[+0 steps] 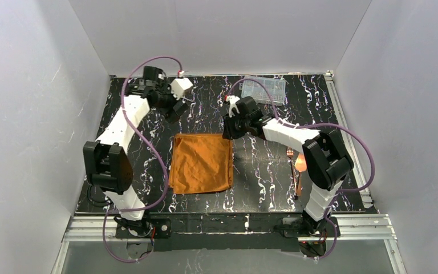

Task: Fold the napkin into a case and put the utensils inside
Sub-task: Turn over the square folded napkin at the center of the board, then smooth out the lower triangle-folded napkin at the center of the board.

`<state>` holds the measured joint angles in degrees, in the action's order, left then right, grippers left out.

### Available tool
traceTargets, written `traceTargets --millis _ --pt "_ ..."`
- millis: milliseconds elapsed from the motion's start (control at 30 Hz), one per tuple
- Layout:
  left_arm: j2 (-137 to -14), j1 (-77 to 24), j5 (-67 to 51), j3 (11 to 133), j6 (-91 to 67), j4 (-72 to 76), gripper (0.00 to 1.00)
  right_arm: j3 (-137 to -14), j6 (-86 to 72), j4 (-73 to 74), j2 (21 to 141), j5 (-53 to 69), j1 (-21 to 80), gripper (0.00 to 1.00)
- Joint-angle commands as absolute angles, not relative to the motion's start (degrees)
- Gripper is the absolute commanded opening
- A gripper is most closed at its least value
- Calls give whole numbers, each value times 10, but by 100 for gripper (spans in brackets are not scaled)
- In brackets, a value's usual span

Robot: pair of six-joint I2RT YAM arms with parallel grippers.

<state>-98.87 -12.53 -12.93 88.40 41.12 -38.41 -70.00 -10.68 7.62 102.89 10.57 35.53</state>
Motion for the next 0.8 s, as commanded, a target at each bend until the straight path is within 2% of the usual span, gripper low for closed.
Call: traceTargets --millis 0,133,267,367,667,767 --pt "-970 -86 -252 857 402 -445 99 -679 -147 20 1042 120 364 29" --pt "-927 -87 -284 763 455 -436 98 -701 -151 32 1072 119 364 27" --pt "-942 -96 -246 717 482 -433 85 -724 -142 64 1086 93 364 27" --pt "-971 -96 -237 721 478 -426 73 -729 -141 69 1095 83 363 26" --pt "-1049 -96 -216 767 447 -386 63 -746 -142 82 1118 63 360 38" --pt "-1069 -95 -210 782 443 -383 53 -749 -144 84 1121 65 355 39"
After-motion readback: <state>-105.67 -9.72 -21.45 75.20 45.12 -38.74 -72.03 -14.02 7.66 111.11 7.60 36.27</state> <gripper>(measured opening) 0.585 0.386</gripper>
